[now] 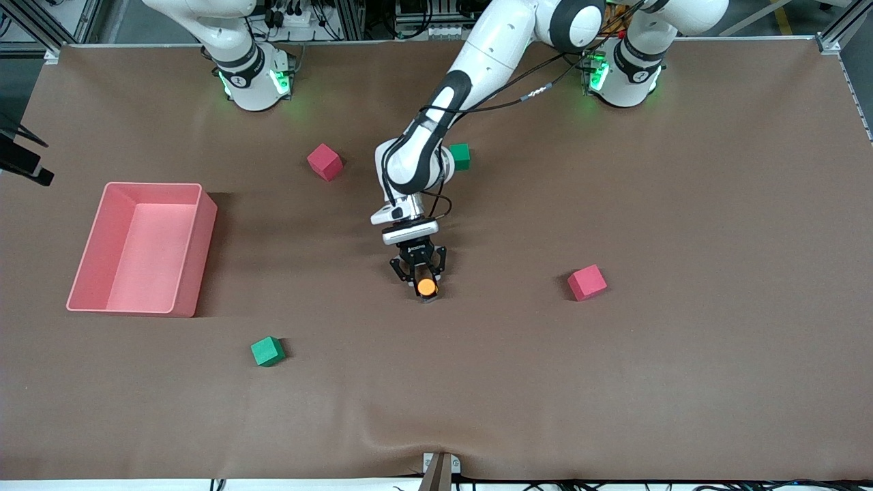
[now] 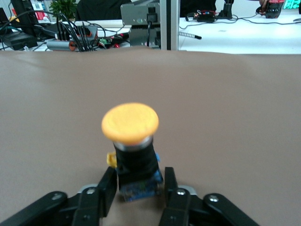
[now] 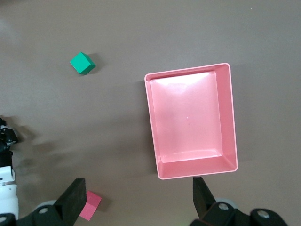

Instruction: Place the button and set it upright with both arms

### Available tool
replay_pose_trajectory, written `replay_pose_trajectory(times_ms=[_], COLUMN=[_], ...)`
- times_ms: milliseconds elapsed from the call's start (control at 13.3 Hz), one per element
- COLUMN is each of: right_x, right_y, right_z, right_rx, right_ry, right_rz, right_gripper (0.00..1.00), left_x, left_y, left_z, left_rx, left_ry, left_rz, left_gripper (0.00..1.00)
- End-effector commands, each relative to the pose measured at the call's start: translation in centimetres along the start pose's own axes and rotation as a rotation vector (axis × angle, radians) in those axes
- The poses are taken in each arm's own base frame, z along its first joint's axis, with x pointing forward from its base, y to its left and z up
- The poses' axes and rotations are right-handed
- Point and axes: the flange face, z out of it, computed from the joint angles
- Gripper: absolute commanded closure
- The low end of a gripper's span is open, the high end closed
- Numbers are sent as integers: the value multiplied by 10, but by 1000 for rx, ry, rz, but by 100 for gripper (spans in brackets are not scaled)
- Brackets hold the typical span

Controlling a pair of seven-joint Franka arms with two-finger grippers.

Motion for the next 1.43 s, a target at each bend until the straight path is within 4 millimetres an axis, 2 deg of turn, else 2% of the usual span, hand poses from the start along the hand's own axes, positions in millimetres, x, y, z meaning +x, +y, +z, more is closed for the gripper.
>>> replay_pose_trajectory(times_ms=[0,75,375,676,901,976,1051,1202,1352], right_x=[-1,-1,-1,-3,-3,-3,-6,-10,-10], right_y=[-2,0,0,-1,-7,-14,-25,-44,-40], right_z=[-7,-7,-8,-6,-4,-4,-3,-2,-4], right_rx=[-3,-3,-2,-6,-13,-22,-44,-104,-101], right_ry=[11,11,16,3,-2,-6,-16,-31,-28], right_rz=[-40,-76,-89,-92,-104,-116,-134,-166,-145], right_gripper=[0,0,0,0,0,0,0,0,0], left_x=[-3,-2,27,97,175,204,244,326,408], left_y=[7,11,26,30,18,7,-6,-42,-97], left_z=[-13,-23,-65,-106,-130,-129,-128,-123,-109], left_rx=[-5,2,64,162,201,224,219,194,160], left_ry=[-22,-66,-203,-425,-545,-599,-652,-734,-815], left_rz=[-32,-69,-181,-232,-248,-270,-281,-301,-311], left_gripper=[0,0,0,0,0,0,0,0,0])
